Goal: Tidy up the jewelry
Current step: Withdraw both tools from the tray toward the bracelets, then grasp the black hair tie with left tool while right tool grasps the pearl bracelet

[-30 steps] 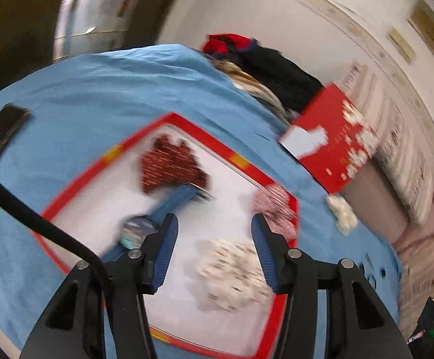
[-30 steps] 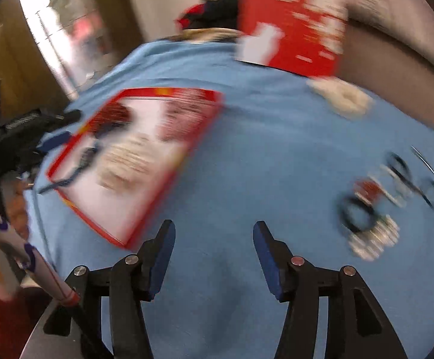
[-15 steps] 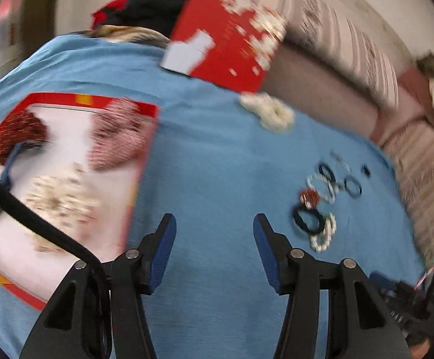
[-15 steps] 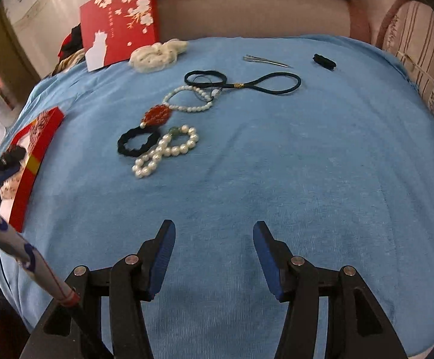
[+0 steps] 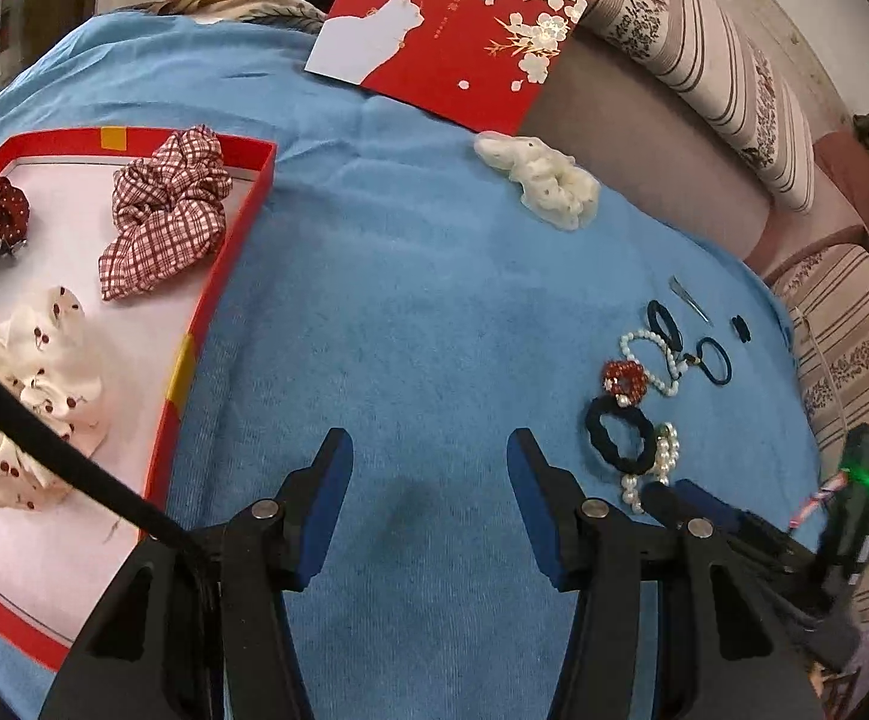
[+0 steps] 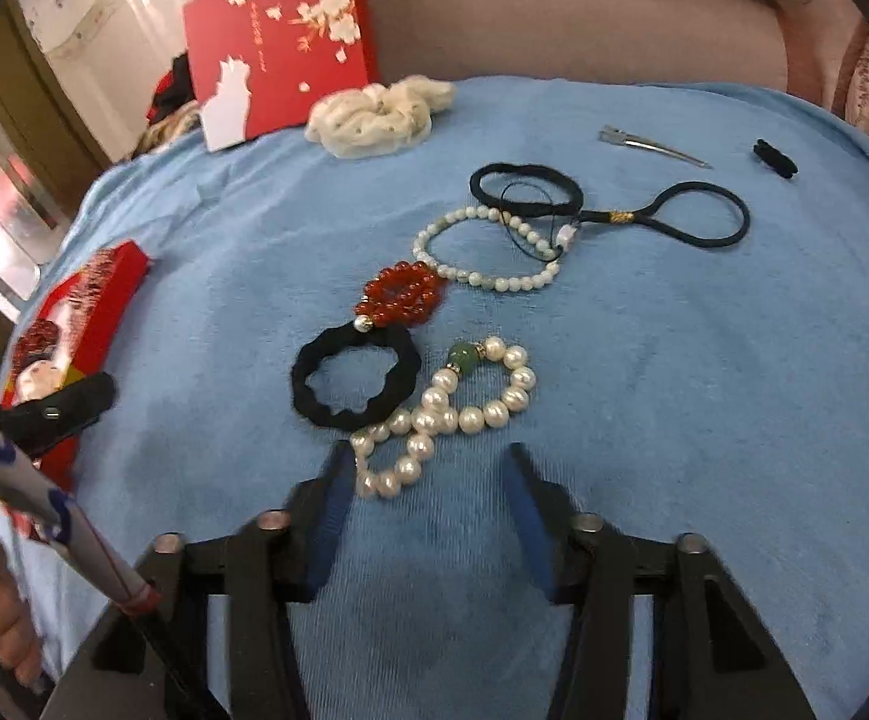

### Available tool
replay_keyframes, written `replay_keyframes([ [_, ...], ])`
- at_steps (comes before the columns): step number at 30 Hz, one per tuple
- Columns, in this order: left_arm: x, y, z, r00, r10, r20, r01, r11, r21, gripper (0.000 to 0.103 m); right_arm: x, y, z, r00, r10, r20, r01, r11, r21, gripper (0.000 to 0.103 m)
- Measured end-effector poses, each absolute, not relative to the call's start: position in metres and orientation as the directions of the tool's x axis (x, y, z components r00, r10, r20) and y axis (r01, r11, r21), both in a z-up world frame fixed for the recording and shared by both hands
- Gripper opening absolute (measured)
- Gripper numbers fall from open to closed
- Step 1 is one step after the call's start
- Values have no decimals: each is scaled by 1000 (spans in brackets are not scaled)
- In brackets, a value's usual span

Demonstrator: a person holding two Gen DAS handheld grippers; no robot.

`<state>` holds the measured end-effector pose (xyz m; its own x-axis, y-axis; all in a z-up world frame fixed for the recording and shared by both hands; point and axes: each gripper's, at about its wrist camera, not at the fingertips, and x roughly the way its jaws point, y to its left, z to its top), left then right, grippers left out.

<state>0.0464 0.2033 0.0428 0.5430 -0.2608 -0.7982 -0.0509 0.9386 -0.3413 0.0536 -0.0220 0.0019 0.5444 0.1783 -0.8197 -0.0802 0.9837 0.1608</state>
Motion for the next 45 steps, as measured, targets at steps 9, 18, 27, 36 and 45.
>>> replay_keyframes([
  [9,47,184,40,510,-311,-802,22,937,-349,52,25,-70,5,545,191,-816,-22,977,214,10],
  [18,52,141,37,473,-340,-813,116,939,-325,52,-16,-120,4,553,197,-809,22,968,251,11],
  [27,99,76,21,407,-356,-841,186,934,-306,46,-16,-105,10,577,189,-795,-64,980,186,28],
  [36,68,84,39,432,-362,-826,219,930,-294,5,-5,-92,7,566,193,-802,-130,981,144,14],
  [45,9,186,96,596,-305,-743,102,946,-306,5,-23,-61,46,587,265,-765,-199,963,181,10],
])
